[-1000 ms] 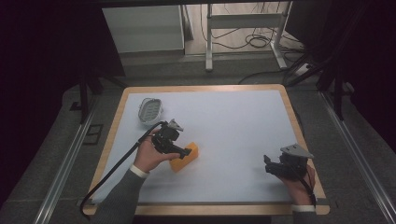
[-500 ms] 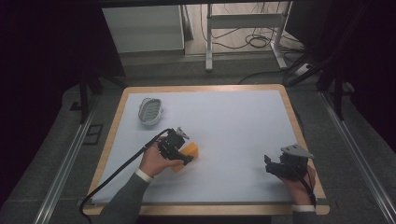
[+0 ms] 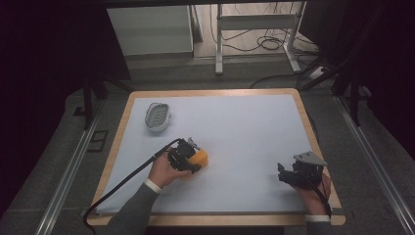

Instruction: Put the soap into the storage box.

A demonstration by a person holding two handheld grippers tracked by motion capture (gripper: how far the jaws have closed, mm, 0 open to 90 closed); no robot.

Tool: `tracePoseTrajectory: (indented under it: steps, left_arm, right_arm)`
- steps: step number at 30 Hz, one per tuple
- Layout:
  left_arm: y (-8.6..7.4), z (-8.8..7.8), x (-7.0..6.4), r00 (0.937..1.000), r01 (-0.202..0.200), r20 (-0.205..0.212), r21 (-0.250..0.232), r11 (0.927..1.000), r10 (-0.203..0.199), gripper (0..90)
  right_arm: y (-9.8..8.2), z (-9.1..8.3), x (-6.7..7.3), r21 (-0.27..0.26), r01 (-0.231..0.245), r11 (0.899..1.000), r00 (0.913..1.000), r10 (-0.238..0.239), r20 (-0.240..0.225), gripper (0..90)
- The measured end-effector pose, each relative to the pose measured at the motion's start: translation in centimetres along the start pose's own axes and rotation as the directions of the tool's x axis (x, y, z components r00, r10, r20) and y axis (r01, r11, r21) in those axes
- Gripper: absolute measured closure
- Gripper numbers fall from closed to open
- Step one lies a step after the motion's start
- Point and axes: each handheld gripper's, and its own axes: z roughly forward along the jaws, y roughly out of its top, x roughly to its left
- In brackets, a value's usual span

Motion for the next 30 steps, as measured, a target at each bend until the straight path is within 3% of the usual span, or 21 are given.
tracePoseTrajectory:
  steps: [3,6,14,22,30]
  left_arm:
    - [0.0,-0.1,0.2,1.0,0.002,0.009,0.003,1.0,-0.002,60.9]
    - [0.0,-0.5,0.6,0.9982,0.004,0.061,0.008,1.0,-0.005,61.1]
    - [-0.2,-2.3,1.7,0.998,0.036,0.055,-0.07,0.9969,-0.032,61.1]
    - [-0.6,-4.8,2.9,0.9972,0.072,0.032,-0.15,0.986,-0.068,61.1]
    - [-1.0,-5.9,3.6,0.996,0.089,0.022,-0.178,0.9799,-0.087,61.1]
  right_arm:
    - [0.0,0.0,0.0,-0.001,0.003,1.0,1.0,-0.003,0.005,9.9]
    - [0.0,-0.1,0.0,-0.006,-0.001,1.0,1.0,0.001,0.005,9.9]
    - [0.1,-0.2,-0.1,-0.01,0.0,1.0,1.0,0.0,0.006,9.9]
    - [0.0,-0.2,-0.2,-0.009,0.0,1.0,1.0,0.0,0.01,9.9]
    - [0.0,-0.2,-0.3,-0.007,-0.003,1.0,0.9999,0.003,0.011,9.9]
